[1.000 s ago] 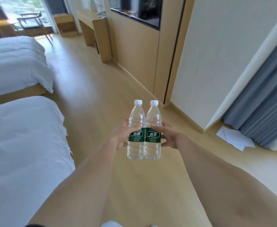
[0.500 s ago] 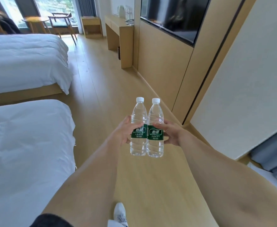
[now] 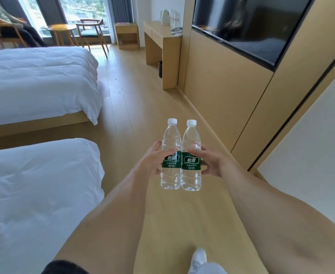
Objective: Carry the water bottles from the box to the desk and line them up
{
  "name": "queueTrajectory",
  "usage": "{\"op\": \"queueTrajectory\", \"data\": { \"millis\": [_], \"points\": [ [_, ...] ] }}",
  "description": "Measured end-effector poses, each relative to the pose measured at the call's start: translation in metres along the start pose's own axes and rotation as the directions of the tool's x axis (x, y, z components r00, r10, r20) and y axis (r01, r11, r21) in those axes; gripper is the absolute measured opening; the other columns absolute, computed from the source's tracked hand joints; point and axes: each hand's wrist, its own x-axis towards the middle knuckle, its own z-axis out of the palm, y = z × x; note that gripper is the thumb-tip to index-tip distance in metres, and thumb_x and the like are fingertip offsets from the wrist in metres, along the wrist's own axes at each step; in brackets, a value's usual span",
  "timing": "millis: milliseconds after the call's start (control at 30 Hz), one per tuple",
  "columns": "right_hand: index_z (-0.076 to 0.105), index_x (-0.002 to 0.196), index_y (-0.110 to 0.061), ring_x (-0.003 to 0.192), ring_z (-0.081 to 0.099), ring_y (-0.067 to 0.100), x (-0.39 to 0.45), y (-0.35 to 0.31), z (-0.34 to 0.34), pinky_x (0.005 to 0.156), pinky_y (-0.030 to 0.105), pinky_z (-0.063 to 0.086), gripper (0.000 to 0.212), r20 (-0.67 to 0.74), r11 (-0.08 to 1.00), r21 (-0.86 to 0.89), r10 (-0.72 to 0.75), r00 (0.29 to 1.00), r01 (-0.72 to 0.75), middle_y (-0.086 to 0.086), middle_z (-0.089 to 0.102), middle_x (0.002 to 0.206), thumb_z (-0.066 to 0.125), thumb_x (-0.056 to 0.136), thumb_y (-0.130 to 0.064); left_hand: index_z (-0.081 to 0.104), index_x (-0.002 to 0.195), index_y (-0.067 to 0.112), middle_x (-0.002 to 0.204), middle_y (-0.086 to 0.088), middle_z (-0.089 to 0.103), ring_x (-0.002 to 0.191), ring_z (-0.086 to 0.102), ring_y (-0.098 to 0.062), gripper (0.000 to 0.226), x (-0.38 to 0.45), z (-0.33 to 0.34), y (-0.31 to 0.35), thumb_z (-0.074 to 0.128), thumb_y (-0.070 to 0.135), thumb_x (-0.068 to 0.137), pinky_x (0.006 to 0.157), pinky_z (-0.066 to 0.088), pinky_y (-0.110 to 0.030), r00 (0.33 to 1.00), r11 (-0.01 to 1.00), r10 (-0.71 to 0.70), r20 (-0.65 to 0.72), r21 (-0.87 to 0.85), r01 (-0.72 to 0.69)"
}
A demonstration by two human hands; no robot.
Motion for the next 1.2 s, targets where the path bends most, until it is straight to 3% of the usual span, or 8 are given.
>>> {"op": "queueTrajectory", "data": {
  "millis": [367,500,700,1200],
  "points": [
    [0.061,0.118,-0.023,0.097,0.068,0.025,0.198,-0.090,-0.002,0.091,0.057,0.054,0.034,0.153,0.999,-0.015,0.034,0.988,-0.032,0.007,0.073,0.107,0.075,0.088,-0.027,0.062,0.112,0.038,0.097,-0.004,0.078,0.084,0.076,-0.025,0.043,0.154,-0.062,0.067,0.082,0.038,0.074,0.070,0.060,-0.058,0.993,0.999,-0.019,-0.114,-0.038,0.015],
    [0.059,0.121,-0.022,0.094,0.070,0.024,0.265,-0.143,-0.009,0.081,0.051,0.057,0.040,0.237,0.999,-0.024,0.041,0.971,-0.037,0.006,0.074,0.103,0.076,0.086,-0.027,0.059,0.117,0.033,0.106,-0.009,0.076,0.098,0.074,-0.032,0.036,0.211,-0.081,0.112,0.078,0.028,0.087,0.076,0.058,-0.063,0.986,0.997,-0.038,-0.162,-0.065,0.028],
    [0.059,0.120,-0.024,0.095,0.070,0.025,0.344,-0.209,-0.015,0.085,0.053,0.055,0.039,0.285,0.999,-0.045,0.011,0.958,0.002,0.005,0.075,0.102,0.076,0.085,-0.027,0.055,0.128,0.034,0.112,-0.009,0.074,0.101,0.073,-0.031,0.046,0.285,-0.103,0.166,0.076,0.022,0.089,0.080,0.057,-0.065,0.978,0.996,-0.027,-0.209,-0.092,0.008],
    [0.059,0.124,-0.023,0.104,0.069,0.027,0.551,-0.324,0.012,0.072,0.044,0.056,0.042,0.176,0.998,-0.055,0.001,0.984,0.009,0.010,0.072,0.113,0.077,0.086,-0.025,0.053,0.131,0.036,0.112,-0.008,0.074,0.106,0.070,-0.032,0.053,0.501,-0.213,0.243,0.078,0.023,0.087,0.088,0.052,-0.069,0.991,0.993,0.022,-0.135,-0.111,-0.038]
  ]
}}
